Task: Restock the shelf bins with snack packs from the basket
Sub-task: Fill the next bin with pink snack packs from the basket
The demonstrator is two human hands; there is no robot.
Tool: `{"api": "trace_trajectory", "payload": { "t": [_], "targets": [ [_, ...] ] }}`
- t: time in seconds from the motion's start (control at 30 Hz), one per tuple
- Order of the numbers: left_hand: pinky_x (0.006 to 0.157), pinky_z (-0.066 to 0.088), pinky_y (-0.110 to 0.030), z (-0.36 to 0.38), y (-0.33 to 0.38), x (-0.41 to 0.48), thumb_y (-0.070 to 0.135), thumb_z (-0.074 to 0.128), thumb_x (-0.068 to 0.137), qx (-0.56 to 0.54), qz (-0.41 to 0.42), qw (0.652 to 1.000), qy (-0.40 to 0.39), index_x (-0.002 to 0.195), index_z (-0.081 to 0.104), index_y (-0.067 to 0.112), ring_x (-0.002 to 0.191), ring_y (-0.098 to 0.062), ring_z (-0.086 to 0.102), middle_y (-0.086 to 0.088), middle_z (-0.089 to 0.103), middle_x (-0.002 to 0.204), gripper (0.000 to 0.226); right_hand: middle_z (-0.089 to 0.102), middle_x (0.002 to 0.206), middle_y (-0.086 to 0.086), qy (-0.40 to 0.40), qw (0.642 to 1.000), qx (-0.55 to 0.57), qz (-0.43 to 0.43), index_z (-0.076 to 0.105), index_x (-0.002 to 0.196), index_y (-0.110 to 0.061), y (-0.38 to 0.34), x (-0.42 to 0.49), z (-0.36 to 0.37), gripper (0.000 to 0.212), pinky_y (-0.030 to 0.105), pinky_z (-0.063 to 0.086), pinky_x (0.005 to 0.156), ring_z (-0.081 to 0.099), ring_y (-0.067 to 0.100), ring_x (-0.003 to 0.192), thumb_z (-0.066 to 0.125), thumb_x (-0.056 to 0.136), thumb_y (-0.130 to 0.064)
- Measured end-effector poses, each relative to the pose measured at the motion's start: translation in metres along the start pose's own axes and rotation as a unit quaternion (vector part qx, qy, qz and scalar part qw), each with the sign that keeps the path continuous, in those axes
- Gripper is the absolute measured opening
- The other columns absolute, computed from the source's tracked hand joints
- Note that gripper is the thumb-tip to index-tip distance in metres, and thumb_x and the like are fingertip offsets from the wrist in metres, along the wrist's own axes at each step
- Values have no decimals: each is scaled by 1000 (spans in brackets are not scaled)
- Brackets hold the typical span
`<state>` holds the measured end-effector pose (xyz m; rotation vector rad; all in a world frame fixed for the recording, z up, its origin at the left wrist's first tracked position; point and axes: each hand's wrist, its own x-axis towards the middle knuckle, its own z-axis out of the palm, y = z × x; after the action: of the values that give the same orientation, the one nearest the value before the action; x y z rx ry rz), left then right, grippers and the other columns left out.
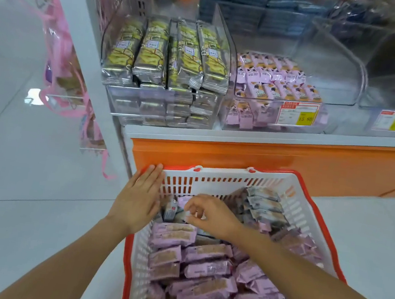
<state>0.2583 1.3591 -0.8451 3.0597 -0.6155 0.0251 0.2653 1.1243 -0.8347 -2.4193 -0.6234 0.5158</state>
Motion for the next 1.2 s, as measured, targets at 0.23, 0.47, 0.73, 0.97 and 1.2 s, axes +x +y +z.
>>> {"api": "trace_trajectory", "payload": {
  "t": [0.23, 0.47, 0.73, 0.97, 1.2],
  "targets": [
    [120, -6, -38, 9, -1, -6, 46, 0, 92, -24, -22, 999, -13, 152, 2, 11, 149, -23, -10, -5, -4, 161, 70, 54, 131, 3, -129, 985, -116, 24, 54, 128, -18, 11, 1, 41, 43, 36, 47, 91, 52, 22, 116, 66, 89, -34],
    [119, 24, -46, 0, -1, -1, 36, 28, 94, -34, 3, 999, -7, 138, 54, 2, 136, -38, 45, -21, 46, 147, 61, 53, 93, -7, -55, 997, 32, 42, 66, 110, -14, 12, 6, 22, 24, 21, 41, 72, 52, 9, 82, 68, 87, -20],
    [98, 33, -19, -44, 43, 27, 32, 52, 101, -411, 9, 912, 8, 143, 47, 27, 121, -7, 46, 8, 53, 131, 43, 62, 85, 0, 141, 971, 194, 21, 64, 107, -15, -20, -16, -75, 23, 29, 49, 67, 56, 10, 69, 70, 86, -9],
    [77, 47, -21, -91, 94, 58, 24, 53, 102, -571, 38, 818, 52, 115, 61, 23, 90, -8, 61, 7, 67, 101, 15, 60, 90, 5, 262, 925, 275, -17, 56, 118, -18, -37, -48, -134, 42, 36, 53, 72, 58, 18, 77, 78, 82, -18],
    [88, 52, -41, -132, 123, 79, 18, 48, 104, -663, 8, 737, 130, 108, 60, 4, 97, -33, 63, -20, 67, 101, 19, 59, 97, 1, 252, 955, 149, -36, 48, 117, -13, -44, -85, -162, 47, 32, 51, 76, 58, 17, 85, 77, 81, -9]
  ]
}}
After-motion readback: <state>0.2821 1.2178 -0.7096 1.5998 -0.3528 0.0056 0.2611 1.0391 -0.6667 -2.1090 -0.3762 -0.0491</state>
